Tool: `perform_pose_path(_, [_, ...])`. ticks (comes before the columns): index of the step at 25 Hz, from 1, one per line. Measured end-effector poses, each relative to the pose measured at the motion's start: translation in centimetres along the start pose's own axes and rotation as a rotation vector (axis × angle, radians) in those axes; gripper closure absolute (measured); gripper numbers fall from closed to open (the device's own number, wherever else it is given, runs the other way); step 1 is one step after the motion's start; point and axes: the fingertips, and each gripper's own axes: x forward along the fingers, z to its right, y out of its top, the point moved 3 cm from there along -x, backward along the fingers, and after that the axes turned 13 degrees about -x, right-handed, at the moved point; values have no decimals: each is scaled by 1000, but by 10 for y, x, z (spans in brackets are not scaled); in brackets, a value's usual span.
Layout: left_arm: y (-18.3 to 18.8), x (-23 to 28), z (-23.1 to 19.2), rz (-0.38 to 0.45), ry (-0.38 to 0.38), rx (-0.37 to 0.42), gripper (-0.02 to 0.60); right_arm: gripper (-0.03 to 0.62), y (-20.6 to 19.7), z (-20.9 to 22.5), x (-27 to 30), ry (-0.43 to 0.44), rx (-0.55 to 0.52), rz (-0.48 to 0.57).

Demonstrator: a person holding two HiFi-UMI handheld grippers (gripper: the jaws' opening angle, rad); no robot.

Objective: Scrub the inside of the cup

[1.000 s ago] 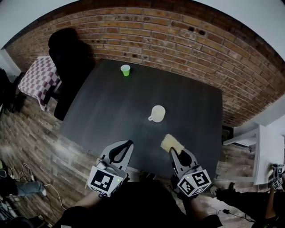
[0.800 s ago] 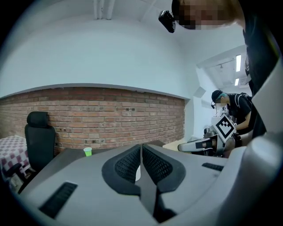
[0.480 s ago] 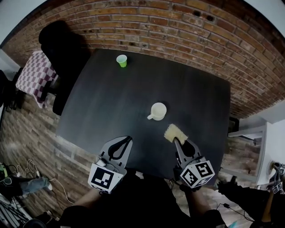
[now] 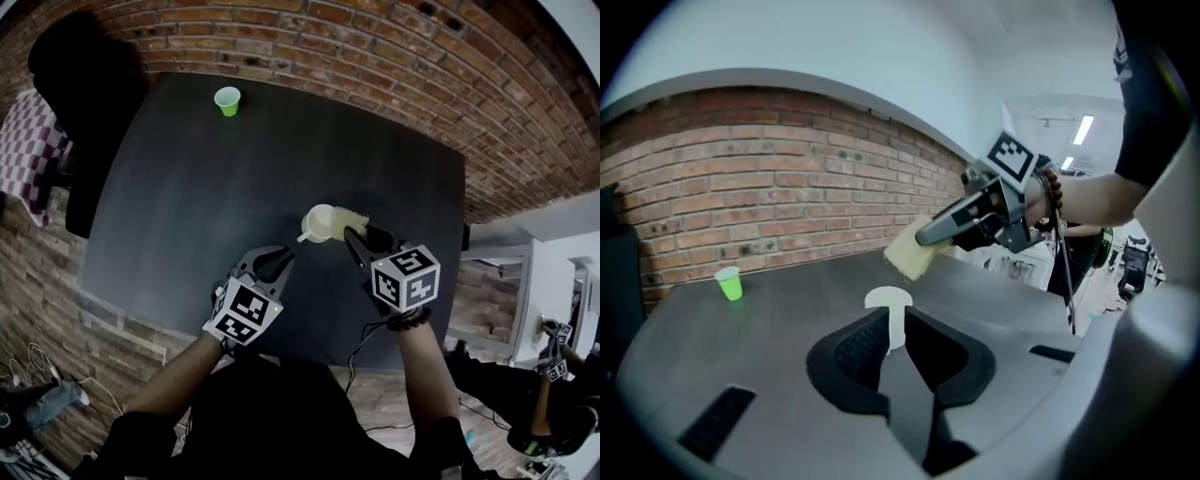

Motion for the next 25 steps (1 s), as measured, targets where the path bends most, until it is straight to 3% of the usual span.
perform_pose_path(5, [-18, 58, -11, -145, -21, 69, 465, 503, -11, 3, 49, 67, -199, -258])
perform_pose_path(10, [-31, 84, -25, -190, 28, 73, 465, 503, -16, 4, 82, 101, -339, -372])
perform_pose_path(17, [-43, 100, -38, -247, 50, 32, 465, 505, -14, 10, 101, 137, -345, -431])
perform_pose_path(25, [-47, 108, -38, -262, 52, 51, 465, 503, -22, 6, 94, 162, -332, -463])
